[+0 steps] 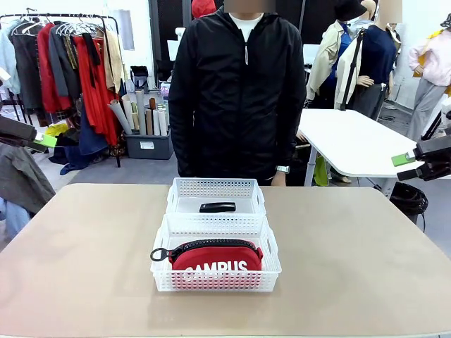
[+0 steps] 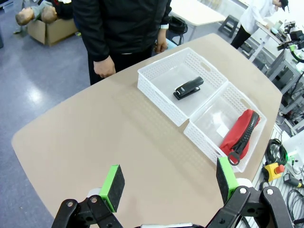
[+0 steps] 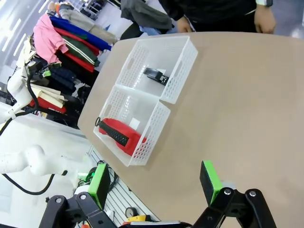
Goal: Distribute items into two baskets.
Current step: Place the picked Stapler into the Organizing basket as instructed by the person.
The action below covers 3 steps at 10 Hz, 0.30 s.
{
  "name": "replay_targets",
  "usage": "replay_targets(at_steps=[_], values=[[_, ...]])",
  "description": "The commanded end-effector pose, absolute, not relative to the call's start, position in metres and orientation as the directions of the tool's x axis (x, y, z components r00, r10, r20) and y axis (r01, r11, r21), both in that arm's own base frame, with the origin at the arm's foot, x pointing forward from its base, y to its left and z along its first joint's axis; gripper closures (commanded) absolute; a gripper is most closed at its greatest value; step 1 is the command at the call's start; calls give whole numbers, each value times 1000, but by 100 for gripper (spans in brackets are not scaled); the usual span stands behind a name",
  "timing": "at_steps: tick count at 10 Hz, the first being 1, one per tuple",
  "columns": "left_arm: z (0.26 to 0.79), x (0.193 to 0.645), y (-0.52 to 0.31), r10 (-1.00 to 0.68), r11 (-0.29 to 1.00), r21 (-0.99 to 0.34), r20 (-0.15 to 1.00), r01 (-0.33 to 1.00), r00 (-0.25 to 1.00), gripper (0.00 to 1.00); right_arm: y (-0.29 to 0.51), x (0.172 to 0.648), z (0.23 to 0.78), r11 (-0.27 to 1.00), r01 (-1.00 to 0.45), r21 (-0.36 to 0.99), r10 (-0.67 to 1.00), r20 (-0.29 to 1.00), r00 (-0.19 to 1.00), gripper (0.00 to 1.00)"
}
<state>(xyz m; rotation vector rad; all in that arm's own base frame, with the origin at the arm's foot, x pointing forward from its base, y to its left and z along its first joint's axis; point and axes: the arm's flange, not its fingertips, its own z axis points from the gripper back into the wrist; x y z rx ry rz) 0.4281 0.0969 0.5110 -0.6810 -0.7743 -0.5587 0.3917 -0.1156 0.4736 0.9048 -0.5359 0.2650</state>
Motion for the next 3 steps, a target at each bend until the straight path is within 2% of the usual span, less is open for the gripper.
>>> replay_targets(at_steps=[1,3], values=[[512,427,97,-204,651,-341,783,679,588,0,-118,390,474,586,-437,682,-8,545,839,0],[512,427,97,-204,651,-341,783,679,588,0,-118,390,474,586,-437,682,-8,545,839,0]])
